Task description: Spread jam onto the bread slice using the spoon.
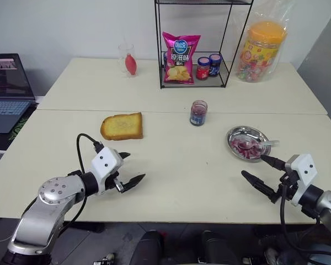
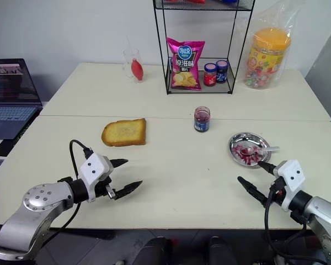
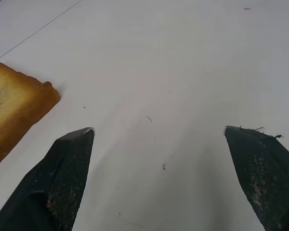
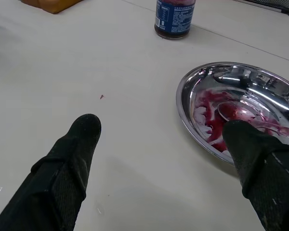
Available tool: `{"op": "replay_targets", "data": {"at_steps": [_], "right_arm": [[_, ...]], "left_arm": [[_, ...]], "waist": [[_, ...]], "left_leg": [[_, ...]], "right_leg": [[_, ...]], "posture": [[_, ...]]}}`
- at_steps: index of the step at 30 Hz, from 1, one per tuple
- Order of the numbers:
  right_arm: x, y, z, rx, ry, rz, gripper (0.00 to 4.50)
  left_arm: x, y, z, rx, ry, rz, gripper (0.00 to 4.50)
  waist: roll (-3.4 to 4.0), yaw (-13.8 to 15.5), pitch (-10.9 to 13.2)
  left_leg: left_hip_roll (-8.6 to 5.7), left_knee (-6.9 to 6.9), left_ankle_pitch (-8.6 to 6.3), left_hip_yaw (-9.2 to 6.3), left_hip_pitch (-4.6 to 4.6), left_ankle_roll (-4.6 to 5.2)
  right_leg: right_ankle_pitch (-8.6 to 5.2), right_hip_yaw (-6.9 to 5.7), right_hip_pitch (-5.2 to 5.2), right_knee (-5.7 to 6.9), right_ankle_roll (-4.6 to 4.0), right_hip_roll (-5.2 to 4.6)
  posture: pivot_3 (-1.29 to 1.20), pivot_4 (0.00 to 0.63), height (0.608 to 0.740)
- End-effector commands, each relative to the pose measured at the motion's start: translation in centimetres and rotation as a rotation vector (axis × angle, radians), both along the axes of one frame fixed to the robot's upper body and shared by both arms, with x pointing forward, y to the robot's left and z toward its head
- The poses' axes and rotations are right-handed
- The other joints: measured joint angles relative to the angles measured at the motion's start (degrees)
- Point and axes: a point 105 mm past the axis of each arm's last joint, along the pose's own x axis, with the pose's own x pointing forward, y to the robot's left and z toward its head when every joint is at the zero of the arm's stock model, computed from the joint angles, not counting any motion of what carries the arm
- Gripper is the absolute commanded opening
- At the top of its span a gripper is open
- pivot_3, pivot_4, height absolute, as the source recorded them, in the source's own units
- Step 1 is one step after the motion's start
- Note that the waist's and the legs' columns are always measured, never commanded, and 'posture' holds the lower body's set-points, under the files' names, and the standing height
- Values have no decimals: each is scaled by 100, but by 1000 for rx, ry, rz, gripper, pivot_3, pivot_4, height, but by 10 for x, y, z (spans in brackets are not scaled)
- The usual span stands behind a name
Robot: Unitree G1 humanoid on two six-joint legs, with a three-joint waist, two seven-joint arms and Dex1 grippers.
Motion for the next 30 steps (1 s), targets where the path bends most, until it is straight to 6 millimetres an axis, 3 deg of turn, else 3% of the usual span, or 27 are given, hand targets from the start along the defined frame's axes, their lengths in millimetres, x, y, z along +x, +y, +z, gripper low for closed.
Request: {"op": "replay_targets", "data": {"at_steps": [1,15,20,25,30], "right_arm": [[-1,1,7,-11,-39,12,4462],[-3,5,4,-47,-17,45,4462],[-4,24,10,-50,-40,108,4462],[4,49,27,-31,-69,183,4462],[10,73,34,-32,-70,239,4462]], "left_arm": [[4,1,12,0,-69,-17,4500],[7,3,15,-81,-110,59,4500],[30,30,27,-290,-132,337,4500],[61,83,40,-387,-211,707,4500],[79,96,30,-420,-123,815,4500]], "waist": [[0,0,0],[-2,0,-1],[-4,0,-2],[-17,-1,-5],[-22,-2,-6]], "left_leg": [[0,0,0,0,0,0],[0,3,0,0,1,0],[0,7,0,-4,2,0],[0,15,1,-9,9,0],[-6,13,2,-7,10,-1]], "right_leg": [[0,0,0,0,0,0],[2,0,2,2,2,0],[3,-2,4,5,5,0],[10,-7,8,16,11,5],[10,-5,9,16,11,8]], "posture": [[0,150,740],[0,150,740],[0,150,740],[0,150,740],[0,150,740]]}}
